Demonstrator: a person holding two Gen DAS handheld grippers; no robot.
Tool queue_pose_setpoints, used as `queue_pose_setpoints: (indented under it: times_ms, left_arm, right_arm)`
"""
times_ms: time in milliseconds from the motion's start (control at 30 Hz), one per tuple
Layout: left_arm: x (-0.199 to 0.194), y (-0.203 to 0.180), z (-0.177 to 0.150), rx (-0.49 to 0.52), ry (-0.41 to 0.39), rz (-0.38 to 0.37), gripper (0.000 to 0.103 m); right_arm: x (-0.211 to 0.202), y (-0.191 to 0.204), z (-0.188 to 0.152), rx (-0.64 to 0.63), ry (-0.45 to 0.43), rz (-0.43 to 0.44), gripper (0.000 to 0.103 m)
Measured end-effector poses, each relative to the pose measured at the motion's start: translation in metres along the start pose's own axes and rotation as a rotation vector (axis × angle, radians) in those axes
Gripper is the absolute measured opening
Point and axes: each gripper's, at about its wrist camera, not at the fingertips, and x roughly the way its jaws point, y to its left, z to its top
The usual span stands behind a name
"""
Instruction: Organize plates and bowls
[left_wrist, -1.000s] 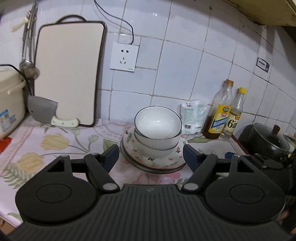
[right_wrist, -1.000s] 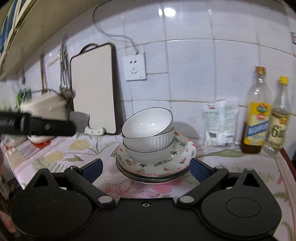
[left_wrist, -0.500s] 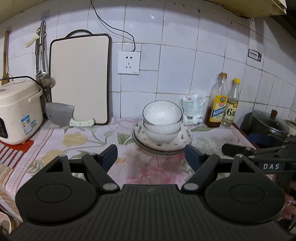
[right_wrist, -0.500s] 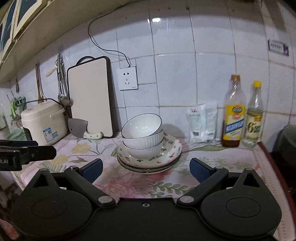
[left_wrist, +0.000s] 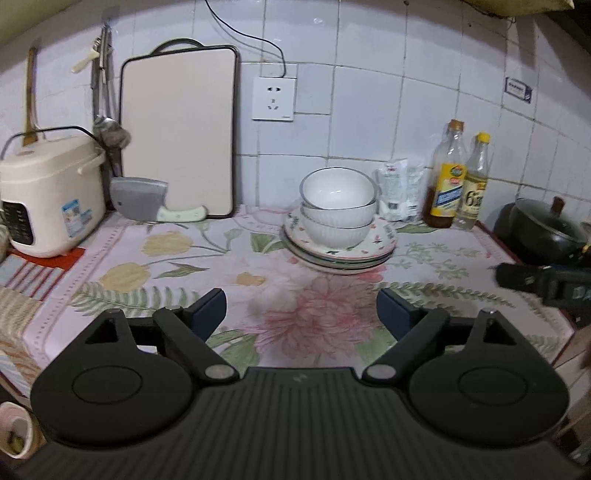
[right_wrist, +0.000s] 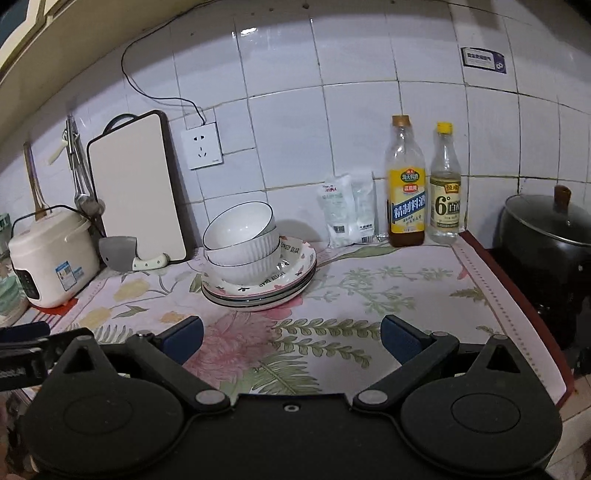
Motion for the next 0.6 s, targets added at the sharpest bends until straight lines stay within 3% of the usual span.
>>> queue_pose_setpoints:
  times_ms: [333,600]
  left_arm:
    - [-0.005,-0.008,-0.013,0.021,-0.005,0.043,0.100]
    - [-0.011,-0.016,-0.020,0.048,0.010,0.080,0.101]
  right_arm:
    - [-0.023,0.011,-0.014,-0.099,-0.025,-0.060,0.103]
    - [-0.037,0.017,-0.021,-0.120,-0.076,-0.076,0.103]
